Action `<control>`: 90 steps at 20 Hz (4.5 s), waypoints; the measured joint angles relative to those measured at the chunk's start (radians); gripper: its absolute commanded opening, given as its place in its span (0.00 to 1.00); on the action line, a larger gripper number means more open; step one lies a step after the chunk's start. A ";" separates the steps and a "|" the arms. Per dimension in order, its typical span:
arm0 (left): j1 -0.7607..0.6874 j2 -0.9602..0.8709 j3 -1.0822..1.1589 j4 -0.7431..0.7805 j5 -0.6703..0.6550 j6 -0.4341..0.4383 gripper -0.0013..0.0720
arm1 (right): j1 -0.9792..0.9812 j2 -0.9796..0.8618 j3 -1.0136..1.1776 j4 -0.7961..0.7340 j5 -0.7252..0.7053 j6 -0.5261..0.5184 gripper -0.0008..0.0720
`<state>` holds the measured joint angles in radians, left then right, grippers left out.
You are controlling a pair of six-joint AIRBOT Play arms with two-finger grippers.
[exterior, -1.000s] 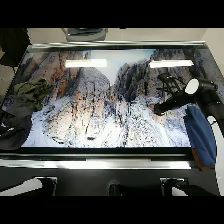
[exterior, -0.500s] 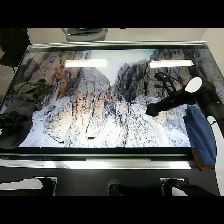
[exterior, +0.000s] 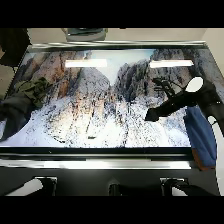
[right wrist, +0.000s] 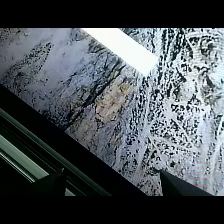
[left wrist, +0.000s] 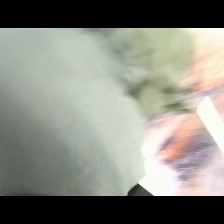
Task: Fold the shirts.
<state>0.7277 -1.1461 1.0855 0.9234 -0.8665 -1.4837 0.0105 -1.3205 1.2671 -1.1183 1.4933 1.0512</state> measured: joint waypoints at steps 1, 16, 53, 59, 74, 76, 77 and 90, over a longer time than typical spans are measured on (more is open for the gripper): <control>-0.021 0.084 0.001 -0.019 -0.008 0.003 0.06 | 0.000 0.003 0.000 0.000 0.006 0.000 0.93; -1.099 0.299 -0.022 -0.078 -0.007 -0.090 0.06 | 0.000 0.188 0.000 -0.321 0.084 0.003 0.93; -1.012 -0.064 -0.494 -0.065 -0.057 -0.027 0.06 | 0.344 -0.209 -0.356 0.317 -0.404 -0.027 0.07; -1.015 0.052 -0.319 0.027 -0.041 0.000 0.06 | 0.368 -0.103 -0.243 0.168 -0.409 -0.035 0.07; -1.091 0.318 0.811 0.118 0.115 -0.084 0.06 | 0.373 0.641 0.402 -0.282 -0.742 0.074 0.07; -1.096 0.314 0.832 0.127 0.127 -0.085 0.06 | 0.373 0.655 0.409 -0.291 -0.737 0.094 0.07; -1.097 0.307 0.839 0.150 0.131 -0.086 0.06 | 0.373 0.652 0.411 -0.295 -0.732 0.101 0.07; -0.945 -0.282 0.854 0.563 -0.092 -0.110 0.07 | 0.373 -0.042 0.413 -0.406 -0.484 0.406 0.08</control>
<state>-0.2176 -1.4277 1.9396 1.4864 -0.9585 -1.5936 0.3836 -1.3628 1.6802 -1.5238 1.0096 1.4570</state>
